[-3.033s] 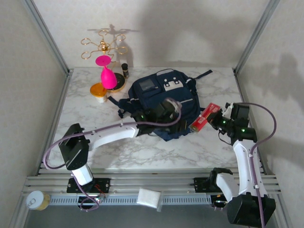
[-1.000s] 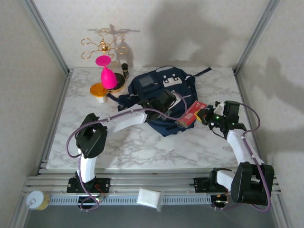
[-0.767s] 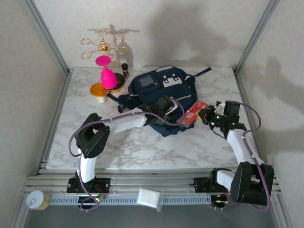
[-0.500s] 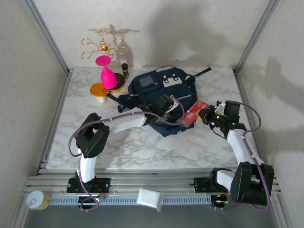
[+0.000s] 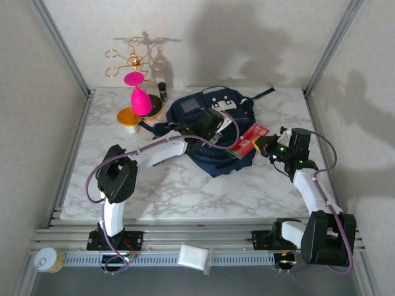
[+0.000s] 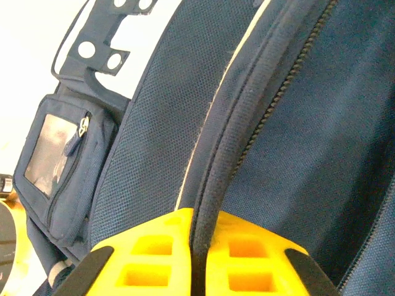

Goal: Pack the student bag
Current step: Place the loose stationery in the student bag.

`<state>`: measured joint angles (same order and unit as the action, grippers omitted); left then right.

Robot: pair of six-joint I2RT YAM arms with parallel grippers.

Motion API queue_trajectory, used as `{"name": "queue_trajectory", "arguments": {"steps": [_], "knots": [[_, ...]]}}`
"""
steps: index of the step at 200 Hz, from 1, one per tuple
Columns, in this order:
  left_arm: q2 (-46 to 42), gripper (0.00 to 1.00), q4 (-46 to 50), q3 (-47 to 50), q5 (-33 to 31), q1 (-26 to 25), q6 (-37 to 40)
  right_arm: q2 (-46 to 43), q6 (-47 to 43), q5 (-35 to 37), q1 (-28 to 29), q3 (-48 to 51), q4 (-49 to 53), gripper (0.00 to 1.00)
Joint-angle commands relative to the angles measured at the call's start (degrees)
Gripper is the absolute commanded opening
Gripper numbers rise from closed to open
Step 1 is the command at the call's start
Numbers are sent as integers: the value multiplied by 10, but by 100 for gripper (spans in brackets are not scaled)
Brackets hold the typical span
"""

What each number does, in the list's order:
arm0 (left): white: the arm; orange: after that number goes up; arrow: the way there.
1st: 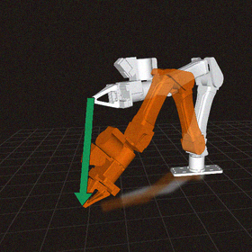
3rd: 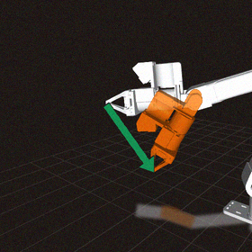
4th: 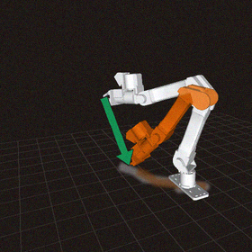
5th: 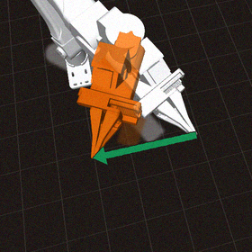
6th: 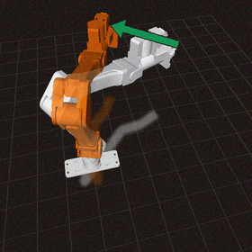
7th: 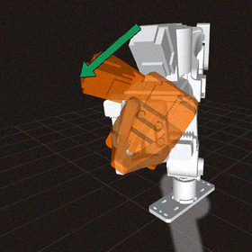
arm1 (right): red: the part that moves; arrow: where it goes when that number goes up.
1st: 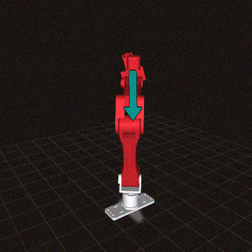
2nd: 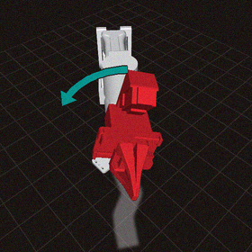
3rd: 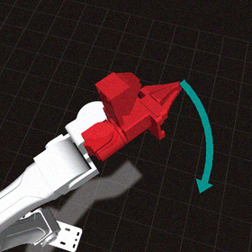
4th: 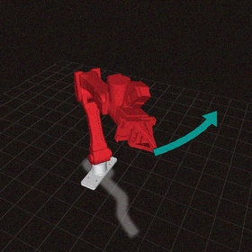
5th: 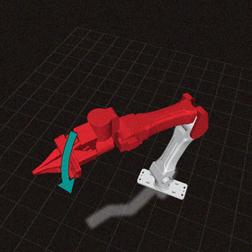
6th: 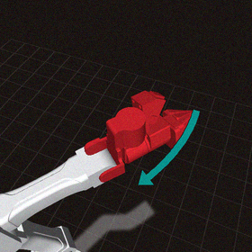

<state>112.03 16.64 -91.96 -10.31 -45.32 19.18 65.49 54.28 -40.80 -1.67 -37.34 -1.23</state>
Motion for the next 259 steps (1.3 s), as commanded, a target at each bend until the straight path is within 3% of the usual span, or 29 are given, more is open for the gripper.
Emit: {"name": "queue_trajectory", "arguments": {"steps": [1, 27, 73, 105, 139, 168, 191, 210, 228, 259], "knots": [[5, 0, 20, -38, 3, 8, -44, 10, 57, 16, 25, 7, -77, 0], [2, 0, 67, -94, 54, 2, -130, 37, 84, 41, 42, 6, -135, 0], [3, 0, 97, -120, 50, -46, -248, 101, 125, 92, 73, -5, -207, 0], [7, 0, 93, -136, 61, -62, -378, 150, 125, 109, 97, -29, -228, 0], [-4, 0, 61, -131, 81, -77, -433, 205, 121, 128, 112, -45, -274, 0], [0, 0, 79, -137, 35, -73, -447, 257, 101, 98, 129, -83, -294, 0], [-6, 0, 62, -120, 43, -59, -453, 248, 74, 103, 126, -88, -238, 20], [-6, 0, 56, -111, 47, -47, -471, 228, 52, 97, 124, -87, -205, 30], [-7, 0, 47, -101, 47, -41, -481, 206, 5, 108, 122, -100, -111, 42], [-16, 0, 33, -87, 47, -34, -490, 162, -35, 109, 103, -82, -26, 51]]}}
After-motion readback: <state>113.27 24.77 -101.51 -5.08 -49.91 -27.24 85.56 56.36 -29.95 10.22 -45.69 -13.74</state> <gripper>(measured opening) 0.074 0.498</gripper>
